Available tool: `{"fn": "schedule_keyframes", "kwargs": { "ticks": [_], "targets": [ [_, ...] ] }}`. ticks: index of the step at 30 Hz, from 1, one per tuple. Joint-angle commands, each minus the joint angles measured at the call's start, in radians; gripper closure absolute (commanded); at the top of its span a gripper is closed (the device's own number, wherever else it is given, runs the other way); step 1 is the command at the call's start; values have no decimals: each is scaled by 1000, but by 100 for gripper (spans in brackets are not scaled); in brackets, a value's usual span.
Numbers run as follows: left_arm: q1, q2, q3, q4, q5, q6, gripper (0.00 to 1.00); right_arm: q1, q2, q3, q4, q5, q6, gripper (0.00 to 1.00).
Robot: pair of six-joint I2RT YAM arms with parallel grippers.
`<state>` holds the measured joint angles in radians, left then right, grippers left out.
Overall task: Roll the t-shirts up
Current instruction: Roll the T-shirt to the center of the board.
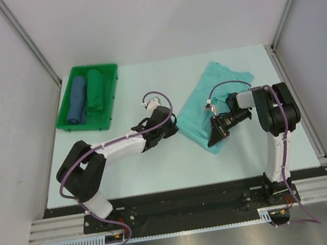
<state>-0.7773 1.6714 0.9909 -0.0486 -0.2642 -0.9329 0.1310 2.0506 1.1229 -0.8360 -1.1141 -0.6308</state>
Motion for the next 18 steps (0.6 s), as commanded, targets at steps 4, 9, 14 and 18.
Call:
{"fn": "schedule_keyframes", "kwargs": {
  "ticks": [4,9,14,18],
  "targets": [
    [-56,97,34,176,79,-18,96,-18,10,32,-34,-24,-35,91],
    [-62,166,97,170,102,-37,98,-24,11,37,-40,-23,-37,91],
    [-62,195,129,156,97,-43,98,-24,2,40,-44,-18,-37,89],
    [-62,224,167,107,89,-53,98,-25,-32,41,-46,0,-36,77]
  ]
}}
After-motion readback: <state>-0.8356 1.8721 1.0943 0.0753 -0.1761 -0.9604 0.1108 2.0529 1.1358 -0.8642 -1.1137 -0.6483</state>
